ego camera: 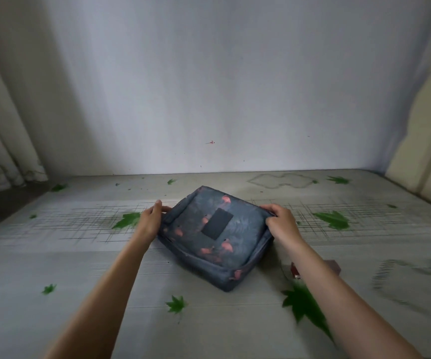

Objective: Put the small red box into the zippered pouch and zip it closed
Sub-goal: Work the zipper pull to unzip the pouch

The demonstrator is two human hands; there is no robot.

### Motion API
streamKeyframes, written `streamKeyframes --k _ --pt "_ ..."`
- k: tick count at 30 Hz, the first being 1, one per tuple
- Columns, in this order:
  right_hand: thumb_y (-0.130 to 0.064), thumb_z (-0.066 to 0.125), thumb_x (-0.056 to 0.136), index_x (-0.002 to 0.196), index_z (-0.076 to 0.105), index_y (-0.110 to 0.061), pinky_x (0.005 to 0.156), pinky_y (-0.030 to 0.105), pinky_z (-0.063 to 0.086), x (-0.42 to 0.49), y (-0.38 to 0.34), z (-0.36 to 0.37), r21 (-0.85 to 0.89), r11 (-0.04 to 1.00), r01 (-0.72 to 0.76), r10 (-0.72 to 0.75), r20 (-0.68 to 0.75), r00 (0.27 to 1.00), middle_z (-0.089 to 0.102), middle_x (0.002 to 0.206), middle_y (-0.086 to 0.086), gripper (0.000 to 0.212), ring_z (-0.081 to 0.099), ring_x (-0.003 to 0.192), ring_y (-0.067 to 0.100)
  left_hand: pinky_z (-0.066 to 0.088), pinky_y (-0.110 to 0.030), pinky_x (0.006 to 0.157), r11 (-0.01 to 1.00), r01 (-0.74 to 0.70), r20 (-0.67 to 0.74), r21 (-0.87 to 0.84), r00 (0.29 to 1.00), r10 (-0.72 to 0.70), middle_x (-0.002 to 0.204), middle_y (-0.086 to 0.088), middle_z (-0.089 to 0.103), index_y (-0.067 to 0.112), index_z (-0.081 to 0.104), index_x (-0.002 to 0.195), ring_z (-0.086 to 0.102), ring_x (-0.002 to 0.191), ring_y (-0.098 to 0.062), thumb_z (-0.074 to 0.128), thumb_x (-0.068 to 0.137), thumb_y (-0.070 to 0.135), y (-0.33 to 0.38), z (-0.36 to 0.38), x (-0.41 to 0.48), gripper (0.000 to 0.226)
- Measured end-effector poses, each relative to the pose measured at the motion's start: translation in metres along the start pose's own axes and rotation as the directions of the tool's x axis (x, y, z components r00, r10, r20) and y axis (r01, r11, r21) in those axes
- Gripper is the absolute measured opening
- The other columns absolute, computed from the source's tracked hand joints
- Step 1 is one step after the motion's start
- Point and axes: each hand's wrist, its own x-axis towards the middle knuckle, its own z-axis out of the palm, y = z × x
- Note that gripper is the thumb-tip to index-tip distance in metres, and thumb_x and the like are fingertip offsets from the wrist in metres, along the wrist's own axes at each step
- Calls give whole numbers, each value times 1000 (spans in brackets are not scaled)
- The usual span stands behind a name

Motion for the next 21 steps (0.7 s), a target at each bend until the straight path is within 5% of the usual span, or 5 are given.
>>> streamKeyframes --k 6,14,19,21 --pt "-3 43 89 131 40 -4 101 35 35 -4 11 8 107 992 -60 72 -114 991 48 134 16 42 45 123 30 42 -29 65 999 32 -24 -17 999 -32 88 -13 63 7 65 94 56 74 -20 21 97 38 -10 -2 -8 54" --pt "-11 46 90 141 24 -22 106 45 37 -58 21 24 525 839 -145 156 24 987 39 143 5 56 43 126 26 33 -37 108 960 72 174 -270 984 -25 141 -13 43 6 38 134 42 127 -27 18 97 42 0 8 -21 56" --pt "-16 42 93 145 9 -25 110 51 30 -55 18 25 465 870 -163 157 53 986 20 154 4 63 29 136 28 46 -28 87 953 47 259 -299 965 34 120 -7 57 23 59 105 59 100 -16 21 96 45 6 14 -39 45" --pt "-19 41 94 145 12 -25 109 52 31 -42 15 20 395 904 -163 151 61 987 22 153 6 59 30 136 30 47 -34 88 951 65 223 -303 975 4 113 -11 62 19 60 108 60 100 -23 24 94 48 5 16 -45 48"
